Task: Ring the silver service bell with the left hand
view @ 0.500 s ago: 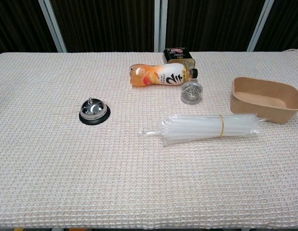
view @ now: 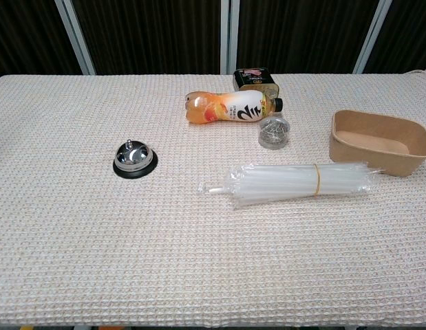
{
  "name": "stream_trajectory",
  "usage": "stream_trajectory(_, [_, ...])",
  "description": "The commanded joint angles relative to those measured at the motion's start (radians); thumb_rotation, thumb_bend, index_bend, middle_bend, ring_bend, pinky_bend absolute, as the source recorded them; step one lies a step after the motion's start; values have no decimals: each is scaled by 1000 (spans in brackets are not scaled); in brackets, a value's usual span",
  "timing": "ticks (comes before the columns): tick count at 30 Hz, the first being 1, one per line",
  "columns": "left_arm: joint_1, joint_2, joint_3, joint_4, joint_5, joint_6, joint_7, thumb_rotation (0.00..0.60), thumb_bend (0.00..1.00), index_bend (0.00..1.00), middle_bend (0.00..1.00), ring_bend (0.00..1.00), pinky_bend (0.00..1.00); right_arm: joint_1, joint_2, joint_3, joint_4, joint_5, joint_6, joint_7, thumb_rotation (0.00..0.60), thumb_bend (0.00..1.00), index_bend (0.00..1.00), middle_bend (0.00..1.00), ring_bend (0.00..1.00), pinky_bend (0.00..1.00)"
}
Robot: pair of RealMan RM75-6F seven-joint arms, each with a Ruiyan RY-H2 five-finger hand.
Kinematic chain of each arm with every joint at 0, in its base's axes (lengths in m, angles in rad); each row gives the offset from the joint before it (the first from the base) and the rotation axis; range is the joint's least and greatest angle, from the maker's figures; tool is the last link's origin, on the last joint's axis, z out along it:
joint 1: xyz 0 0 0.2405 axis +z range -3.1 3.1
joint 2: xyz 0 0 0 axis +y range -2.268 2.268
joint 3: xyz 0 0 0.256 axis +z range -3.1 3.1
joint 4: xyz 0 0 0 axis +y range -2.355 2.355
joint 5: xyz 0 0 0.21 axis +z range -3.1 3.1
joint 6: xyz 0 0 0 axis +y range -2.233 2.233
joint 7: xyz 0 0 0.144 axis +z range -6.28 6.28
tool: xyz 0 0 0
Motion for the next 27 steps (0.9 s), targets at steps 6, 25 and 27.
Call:
stream_trajectory(6, [-15,10,-6,-1,-7,-22,-16,600,0,55,16,0,128,0,-1,-3,5,-28,16,15,600,297,0,0,0,0])
stream_trajectory(25, [-98,-29,26,47,95,-106,-51,600,453,45,936,856,833,8,11,5,11,-8,-7,0,600,297,0,0,0,0])
stream_trajectory(27, [-133,-26,42,60,136,-147,-68,600,463,46,936,853,833,6,19,10,6,-2,-2,2,600,297,0,0,0,0])
